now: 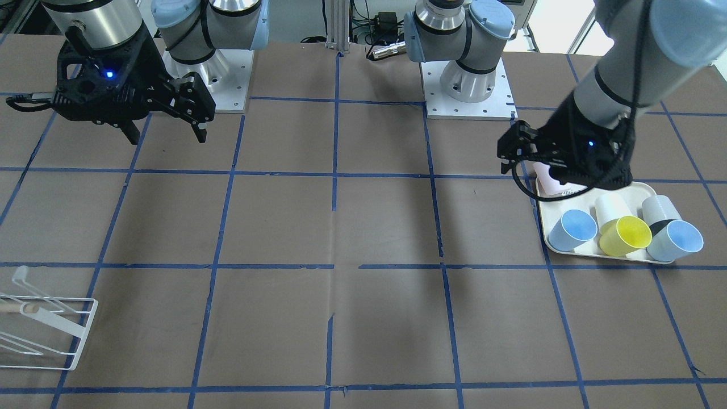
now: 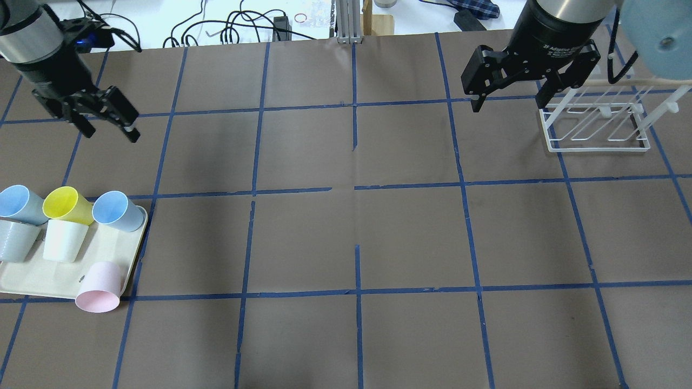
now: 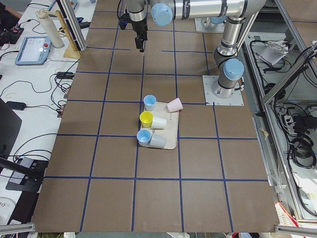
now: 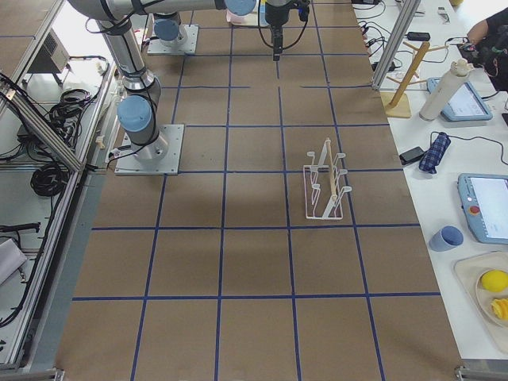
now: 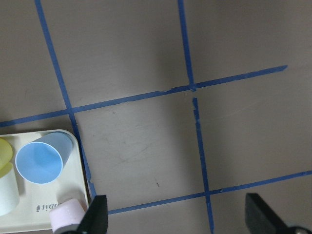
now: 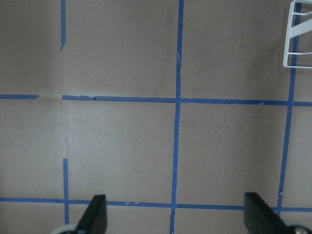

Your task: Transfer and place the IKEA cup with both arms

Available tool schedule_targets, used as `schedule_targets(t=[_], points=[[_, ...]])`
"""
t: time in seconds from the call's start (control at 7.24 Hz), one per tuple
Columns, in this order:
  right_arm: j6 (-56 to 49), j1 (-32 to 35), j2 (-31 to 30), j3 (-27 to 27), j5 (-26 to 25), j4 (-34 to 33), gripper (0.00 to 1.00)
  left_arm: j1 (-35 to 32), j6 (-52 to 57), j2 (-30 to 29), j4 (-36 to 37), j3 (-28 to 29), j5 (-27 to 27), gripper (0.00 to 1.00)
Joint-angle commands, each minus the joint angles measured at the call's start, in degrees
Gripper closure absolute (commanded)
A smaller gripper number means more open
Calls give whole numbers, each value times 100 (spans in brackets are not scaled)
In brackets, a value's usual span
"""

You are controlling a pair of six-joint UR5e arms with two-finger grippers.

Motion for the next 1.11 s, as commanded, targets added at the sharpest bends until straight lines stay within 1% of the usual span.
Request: schedule_targets(t=[0.0,0.14,0.28,0.97], points=[[-165,-3,-1,2,-10,-2,0,-410,-344,538,-12,-199,74,0],[-602,-3,25,2,-19,-46,0,-332,-291,514,223,-252,49,0],[-546,-3,8,2,-28,-64,0,-305,-282,461,460,-349,40,0],[-633,-3,60,-7,51,-108,0,-313,-308,496,454,-385,31,0]])
